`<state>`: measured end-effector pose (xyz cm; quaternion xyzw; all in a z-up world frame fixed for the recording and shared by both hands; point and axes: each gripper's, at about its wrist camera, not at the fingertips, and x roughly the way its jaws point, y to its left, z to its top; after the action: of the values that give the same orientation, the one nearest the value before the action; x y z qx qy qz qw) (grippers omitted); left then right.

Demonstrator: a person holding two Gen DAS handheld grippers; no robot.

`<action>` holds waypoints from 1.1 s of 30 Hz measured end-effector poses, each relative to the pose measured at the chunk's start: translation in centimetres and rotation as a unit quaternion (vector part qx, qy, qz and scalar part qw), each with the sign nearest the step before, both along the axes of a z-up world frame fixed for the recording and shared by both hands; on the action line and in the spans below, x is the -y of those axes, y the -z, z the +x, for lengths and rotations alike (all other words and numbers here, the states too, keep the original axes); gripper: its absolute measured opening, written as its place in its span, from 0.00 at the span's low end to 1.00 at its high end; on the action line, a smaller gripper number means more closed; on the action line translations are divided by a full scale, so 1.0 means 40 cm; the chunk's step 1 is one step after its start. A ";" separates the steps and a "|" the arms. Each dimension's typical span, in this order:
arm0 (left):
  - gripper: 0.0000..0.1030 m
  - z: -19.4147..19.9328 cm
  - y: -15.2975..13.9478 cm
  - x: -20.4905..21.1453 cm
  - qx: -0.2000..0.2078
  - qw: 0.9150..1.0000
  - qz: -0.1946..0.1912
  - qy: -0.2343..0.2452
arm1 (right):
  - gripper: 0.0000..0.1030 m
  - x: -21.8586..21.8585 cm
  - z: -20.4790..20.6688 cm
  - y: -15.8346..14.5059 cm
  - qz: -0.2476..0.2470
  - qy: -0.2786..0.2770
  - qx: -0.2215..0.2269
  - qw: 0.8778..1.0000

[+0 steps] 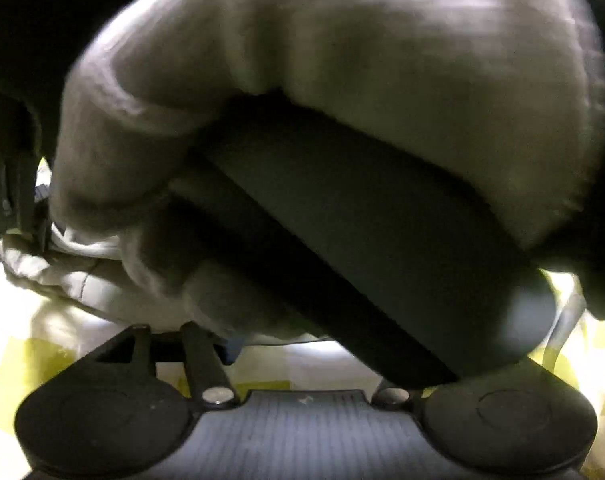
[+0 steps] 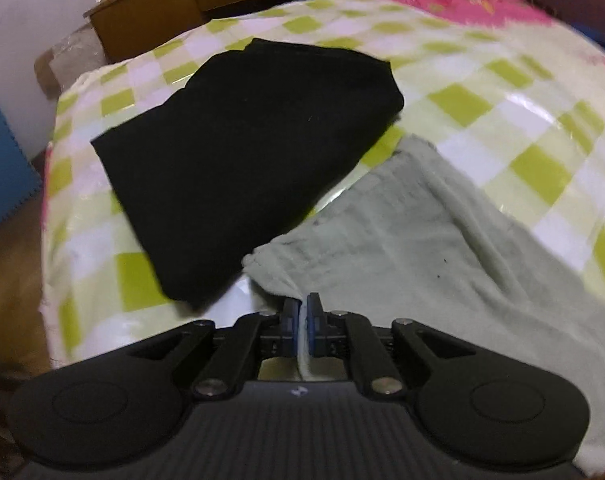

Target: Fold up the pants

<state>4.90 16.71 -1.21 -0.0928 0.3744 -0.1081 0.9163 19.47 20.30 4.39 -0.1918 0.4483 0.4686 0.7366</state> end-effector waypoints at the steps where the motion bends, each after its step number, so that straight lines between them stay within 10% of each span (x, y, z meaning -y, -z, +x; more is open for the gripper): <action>1: 0.72 0.001 0.002 -0.001 -0.001 1.000 -0.001 0.000 | 0.10 0.001 0.011 0.003 0.003 0.010 -0.008 1.000; 8: 0.72 -0.005 0.006 -0.011 0.002 1.000 -0.007 -0.001 | 0.18 0.083 0.008 -0.072 0.049 0.011 -0.045 0.998; 13: 0.72 -0.020 0.005 -0.004 0.003 1.000 0.004 -0.004 | 0.29 0.312 0.050 -0.183 0.127 0.138 -0.005 0.982; 23: 0.72 -0.083 -0.065 0.015 0.048 0.996 0.056 -0.054 | 0.42 0.889 0.029 -0.036 0.118 0.429 -0.043 0.894; 33: 0.72 0.060 -0.083 0.117 0.053 0.991 0.125 0.008 | 0.41 0.922 0.028 0.164 0.289 0.392 -0.263 0.833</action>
<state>7.31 12.01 2.12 0.0309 0.3368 -0.0723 0.9383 20.61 -16.56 -2.19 0.3519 0.5064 0.2820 0.7350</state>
